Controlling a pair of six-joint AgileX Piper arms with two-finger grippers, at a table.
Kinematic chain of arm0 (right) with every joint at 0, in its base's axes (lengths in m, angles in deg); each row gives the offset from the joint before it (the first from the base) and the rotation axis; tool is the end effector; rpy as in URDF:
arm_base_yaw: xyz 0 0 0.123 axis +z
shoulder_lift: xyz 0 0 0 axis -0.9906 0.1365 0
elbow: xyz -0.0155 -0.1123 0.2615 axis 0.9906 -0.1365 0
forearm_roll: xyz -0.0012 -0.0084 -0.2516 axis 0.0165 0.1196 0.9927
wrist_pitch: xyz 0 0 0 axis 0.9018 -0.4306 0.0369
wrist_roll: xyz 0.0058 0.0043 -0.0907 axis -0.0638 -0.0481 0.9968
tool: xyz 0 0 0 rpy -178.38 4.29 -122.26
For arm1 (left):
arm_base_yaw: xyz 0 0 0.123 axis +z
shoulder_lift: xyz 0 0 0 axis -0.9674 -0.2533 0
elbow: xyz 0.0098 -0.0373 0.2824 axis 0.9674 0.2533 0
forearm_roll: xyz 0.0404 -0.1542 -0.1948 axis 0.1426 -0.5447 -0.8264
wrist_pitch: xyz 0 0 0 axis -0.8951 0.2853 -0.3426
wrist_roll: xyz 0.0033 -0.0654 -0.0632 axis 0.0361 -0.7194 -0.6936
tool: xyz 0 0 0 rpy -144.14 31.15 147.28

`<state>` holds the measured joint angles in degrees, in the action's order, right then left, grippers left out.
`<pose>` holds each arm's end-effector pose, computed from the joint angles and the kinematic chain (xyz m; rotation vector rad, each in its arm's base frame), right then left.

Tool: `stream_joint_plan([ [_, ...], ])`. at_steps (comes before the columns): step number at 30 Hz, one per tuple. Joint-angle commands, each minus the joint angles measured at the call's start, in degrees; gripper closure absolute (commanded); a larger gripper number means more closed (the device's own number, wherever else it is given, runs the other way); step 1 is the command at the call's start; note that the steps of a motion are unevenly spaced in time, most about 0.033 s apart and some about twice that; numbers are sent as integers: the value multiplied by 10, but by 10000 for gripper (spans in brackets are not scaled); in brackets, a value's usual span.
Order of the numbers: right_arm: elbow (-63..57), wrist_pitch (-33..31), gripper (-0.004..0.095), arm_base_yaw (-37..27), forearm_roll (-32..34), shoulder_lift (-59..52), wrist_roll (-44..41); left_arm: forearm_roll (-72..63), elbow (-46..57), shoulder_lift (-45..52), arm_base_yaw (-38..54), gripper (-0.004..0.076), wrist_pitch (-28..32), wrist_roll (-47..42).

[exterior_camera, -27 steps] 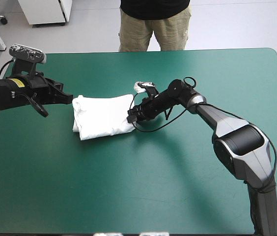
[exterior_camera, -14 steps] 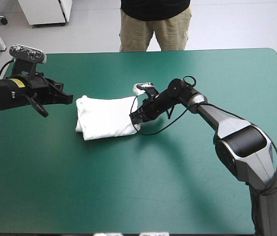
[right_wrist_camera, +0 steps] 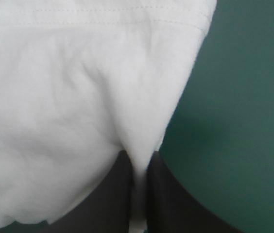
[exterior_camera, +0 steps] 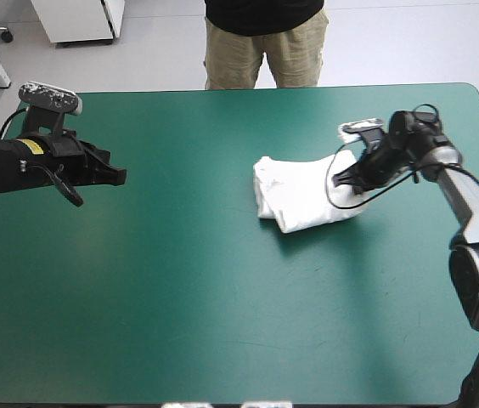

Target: Fold the cloth

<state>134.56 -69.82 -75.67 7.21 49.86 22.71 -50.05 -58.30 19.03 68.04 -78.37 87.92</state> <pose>0.4016 0.0601 0.2616 -0.4466 2.7615 0.2060 0.2313 -0.0476 0.4553 0.4430 2.2555 -0.2045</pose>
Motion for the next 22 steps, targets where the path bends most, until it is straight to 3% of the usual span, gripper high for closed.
stream_joint_plan([
  [1,-30,15,907,-75,29,-71,-10,-12,-18,14,1,733,29,-4],
  [8,-103,53,908,-191,165,-111,-78,-12,-18,13,1,733,42,-3],
  [16,-130,68,904,-259,171,-133,-93,-16,-18,13,1,733,47,-3],
  [20,-130,70,764,-259,195,-134,-102,-16,-18,16,1,733,55,-3],
  [22,-128,69,592,-259,199,-140,-107,-10,-18,23,1,733,65,-3],
])
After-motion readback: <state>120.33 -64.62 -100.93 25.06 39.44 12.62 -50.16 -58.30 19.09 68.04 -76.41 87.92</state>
